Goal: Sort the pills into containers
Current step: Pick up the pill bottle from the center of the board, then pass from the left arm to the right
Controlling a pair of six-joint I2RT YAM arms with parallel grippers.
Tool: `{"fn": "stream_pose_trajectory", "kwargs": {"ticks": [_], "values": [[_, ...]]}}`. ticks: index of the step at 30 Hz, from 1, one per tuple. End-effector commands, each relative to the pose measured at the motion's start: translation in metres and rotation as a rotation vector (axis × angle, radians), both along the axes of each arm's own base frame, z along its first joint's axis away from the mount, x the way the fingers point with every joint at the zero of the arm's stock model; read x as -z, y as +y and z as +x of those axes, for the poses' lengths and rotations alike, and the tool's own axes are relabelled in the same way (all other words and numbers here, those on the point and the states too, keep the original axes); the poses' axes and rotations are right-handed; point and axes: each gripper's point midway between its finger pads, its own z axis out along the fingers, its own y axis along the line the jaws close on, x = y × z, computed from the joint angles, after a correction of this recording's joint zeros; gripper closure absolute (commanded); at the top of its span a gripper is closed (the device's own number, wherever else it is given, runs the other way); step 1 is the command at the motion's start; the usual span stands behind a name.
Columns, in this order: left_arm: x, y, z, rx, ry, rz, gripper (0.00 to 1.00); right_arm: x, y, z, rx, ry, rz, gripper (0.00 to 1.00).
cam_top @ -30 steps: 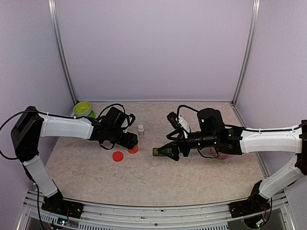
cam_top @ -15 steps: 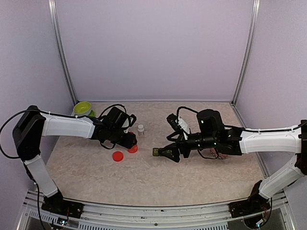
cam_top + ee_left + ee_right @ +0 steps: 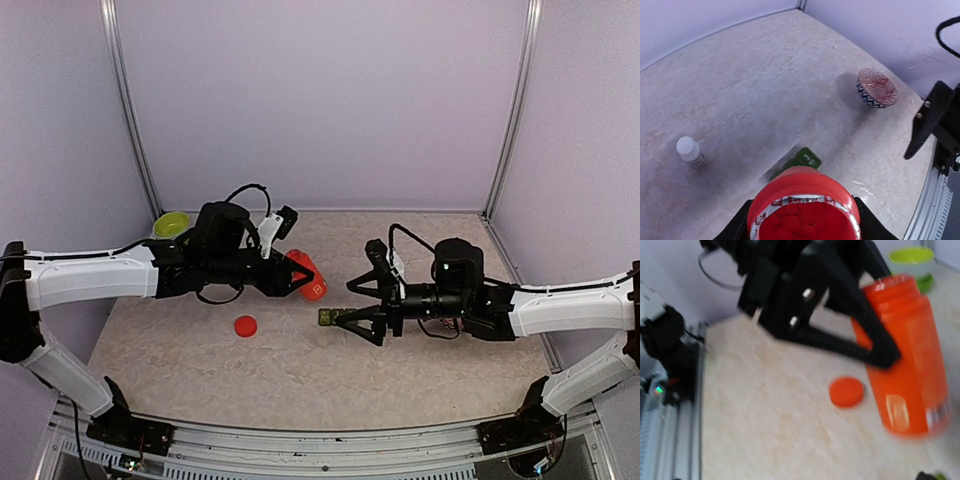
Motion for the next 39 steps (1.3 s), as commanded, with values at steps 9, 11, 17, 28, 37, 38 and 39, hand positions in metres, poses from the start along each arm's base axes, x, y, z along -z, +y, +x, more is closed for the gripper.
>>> {"fn": "stream_pose_trajectory", "kwargs": {"ticks": [9, 11, 17, 28, 37, 38, 39], "values": [[-0.064, -0.053, -0.084, 0.337, -0.086, -0.306, 0.59, -0.057, -0.016, -0.028, -0.122, -0.155, 0.310, 0.04], [-0.070, -0.053, -0.097, 0.382, -0.112, -0.345, 0.59, -0.057, -0.017, -0.030, -0.128, -0.140, 0.323, 0.04], [-0.090, -0.047, -0.127, 0.483, -0.280, -0.405, 0.58, -0.052, -0.004, -0.039, -0.249, 0.069, 0.337, 0.06], [-0.095, -0.039, -0.155, 0.603, -0.467, -0.425, 0.59, -0.062, 0.001, -0.053, -0.386, 0.337, 0.417, 0.08], [-0.092, -0.047, -0.162, 0.650, -0.489, -0.429, 0.58, -0.068, 0.014, -0.069, -0.542, 0.440, 0.450, 0.12], [-0.092, -0.048, -0.163, 0.654, -0.488, -0.433, 0.58, -0.067, 0.016, -0.070, -0.550, 0.447, 0.447, 0.13], [-0.092, -0.048, -0.163, 0.657, -0.487, -0.432, 0.58, -0.067, 0.016, -0.071, -0.559, 0.448, 0.448, 0.14]]}}
